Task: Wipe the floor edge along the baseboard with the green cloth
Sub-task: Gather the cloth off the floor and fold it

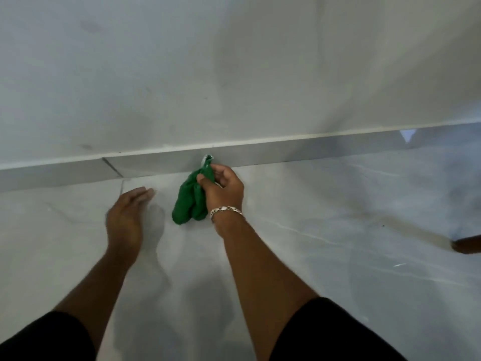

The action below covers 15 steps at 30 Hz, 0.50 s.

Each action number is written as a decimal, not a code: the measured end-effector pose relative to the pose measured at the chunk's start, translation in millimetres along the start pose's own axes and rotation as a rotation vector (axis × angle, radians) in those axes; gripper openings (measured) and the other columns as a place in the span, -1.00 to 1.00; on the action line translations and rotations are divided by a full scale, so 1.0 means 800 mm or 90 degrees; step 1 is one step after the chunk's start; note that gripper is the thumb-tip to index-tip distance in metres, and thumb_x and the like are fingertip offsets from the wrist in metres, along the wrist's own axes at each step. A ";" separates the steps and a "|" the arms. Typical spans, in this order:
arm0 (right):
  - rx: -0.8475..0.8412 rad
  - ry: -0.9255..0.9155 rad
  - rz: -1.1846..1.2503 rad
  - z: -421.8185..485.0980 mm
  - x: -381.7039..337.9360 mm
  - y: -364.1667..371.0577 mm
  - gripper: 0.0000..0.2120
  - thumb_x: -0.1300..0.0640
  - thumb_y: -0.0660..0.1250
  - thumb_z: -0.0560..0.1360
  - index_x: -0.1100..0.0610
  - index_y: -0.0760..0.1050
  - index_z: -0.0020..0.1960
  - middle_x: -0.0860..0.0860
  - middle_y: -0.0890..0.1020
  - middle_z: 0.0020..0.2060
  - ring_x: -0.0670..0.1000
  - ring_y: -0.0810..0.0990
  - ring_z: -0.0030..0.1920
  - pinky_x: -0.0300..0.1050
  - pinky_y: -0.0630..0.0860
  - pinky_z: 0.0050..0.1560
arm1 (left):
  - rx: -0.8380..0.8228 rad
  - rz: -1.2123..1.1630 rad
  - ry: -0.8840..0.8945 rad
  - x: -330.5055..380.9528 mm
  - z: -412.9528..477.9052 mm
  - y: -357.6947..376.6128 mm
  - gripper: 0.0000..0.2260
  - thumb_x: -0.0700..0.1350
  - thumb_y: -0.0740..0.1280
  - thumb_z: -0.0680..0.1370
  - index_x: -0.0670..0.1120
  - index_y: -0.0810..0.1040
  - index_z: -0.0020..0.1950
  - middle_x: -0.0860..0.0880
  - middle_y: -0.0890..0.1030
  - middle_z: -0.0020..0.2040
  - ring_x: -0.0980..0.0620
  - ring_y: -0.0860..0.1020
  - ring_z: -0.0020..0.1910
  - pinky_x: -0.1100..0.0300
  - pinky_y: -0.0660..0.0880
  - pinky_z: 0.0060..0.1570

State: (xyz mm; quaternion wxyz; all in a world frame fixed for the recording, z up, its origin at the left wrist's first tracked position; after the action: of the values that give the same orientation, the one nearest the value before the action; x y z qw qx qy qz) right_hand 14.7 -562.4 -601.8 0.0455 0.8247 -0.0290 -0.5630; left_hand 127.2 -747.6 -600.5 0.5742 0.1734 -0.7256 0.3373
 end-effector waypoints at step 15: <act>0.021 0.010 -0.215 -0.285 -0.315 -0.139 -0.38 0.36 0.29 0.43 0.01 0.28 0.43 -0.14 0.46 0.24 -0.22 0.39 0.21 -0.61 0.33 0.15 | -0.325 -0.187 -0.361 0.343 -0.221 0.031 -0.67 -0.35 0.37 0.50 -0.15 0.55 0.25 -0.24 0.71 0.08 -0.25 0.69 0.05 -0.05 0.67 -0.13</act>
State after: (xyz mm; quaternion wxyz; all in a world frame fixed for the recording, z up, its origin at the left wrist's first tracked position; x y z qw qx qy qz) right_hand 135.1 -417.1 -298.2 -0.0629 0.8227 0.1009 -0.5559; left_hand 161.4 -570.8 -327.0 0.4180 0.2129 -0.8831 -0.0006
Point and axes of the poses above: each hand's wrist, its own z-axis towards the middle knuckle, its own y-axis out of the palm, x = y × z, the point moved 7 cm from there along z, towards the middle knuckle
